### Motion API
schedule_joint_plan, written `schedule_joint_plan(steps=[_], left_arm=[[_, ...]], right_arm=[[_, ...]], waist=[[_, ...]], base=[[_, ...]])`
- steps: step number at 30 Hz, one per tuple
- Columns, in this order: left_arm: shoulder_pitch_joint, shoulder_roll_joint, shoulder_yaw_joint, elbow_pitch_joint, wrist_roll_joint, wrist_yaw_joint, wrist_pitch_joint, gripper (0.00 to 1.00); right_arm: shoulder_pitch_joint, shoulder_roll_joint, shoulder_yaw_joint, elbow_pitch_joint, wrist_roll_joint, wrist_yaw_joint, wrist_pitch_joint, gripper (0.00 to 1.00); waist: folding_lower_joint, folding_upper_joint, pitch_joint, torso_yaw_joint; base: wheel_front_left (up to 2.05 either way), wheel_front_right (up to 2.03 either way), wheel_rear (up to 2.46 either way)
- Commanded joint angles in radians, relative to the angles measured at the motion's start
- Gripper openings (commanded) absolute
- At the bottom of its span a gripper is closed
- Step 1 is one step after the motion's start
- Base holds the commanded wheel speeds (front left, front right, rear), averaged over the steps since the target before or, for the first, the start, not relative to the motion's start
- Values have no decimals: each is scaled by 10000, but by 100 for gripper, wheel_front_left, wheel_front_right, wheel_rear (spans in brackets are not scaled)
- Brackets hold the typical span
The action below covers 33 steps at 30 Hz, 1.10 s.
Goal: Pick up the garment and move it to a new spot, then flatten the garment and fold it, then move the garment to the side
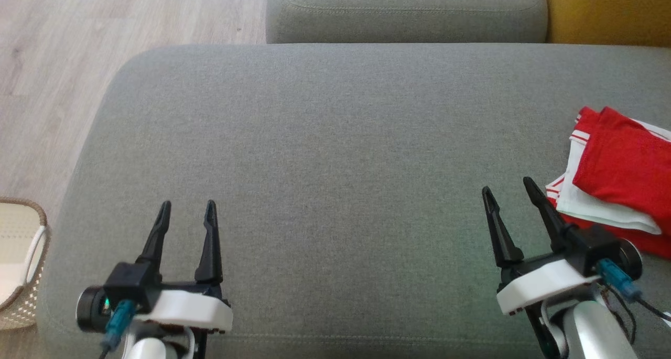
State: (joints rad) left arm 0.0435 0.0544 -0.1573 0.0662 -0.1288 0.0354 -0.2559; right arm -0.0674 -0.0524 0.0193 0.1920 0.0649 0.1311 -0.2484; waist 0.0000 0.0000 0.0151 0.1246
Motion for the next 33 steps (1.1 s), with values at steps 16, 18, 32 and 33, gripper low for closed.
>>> schedule_joint_plan(steps=[16,18,32,33], left_arm=[[-182,-40,531,-609,-804,-86,-59,100],[-185,-41,568,-564,-932,-145,-59,100],[250,-23,384,455,-1574,-432,7,0],[343,-25,384,636,-1577,-432,9,0]], right_arm=[[-22,22,208,-371,129,-4,-133,100],[-38,22,218,-358,125,-4,-133,100],[291,8,1,449,112,0,-4,0],[386,8,1,619,118,0,20,0]], waist=[[0,0,70,6],[0,0,92,6],[0,0,154,-61],[0,0,155,-63]], base=[[0,0,0],[0,0,0],[0,0,0],[0,0,0]])
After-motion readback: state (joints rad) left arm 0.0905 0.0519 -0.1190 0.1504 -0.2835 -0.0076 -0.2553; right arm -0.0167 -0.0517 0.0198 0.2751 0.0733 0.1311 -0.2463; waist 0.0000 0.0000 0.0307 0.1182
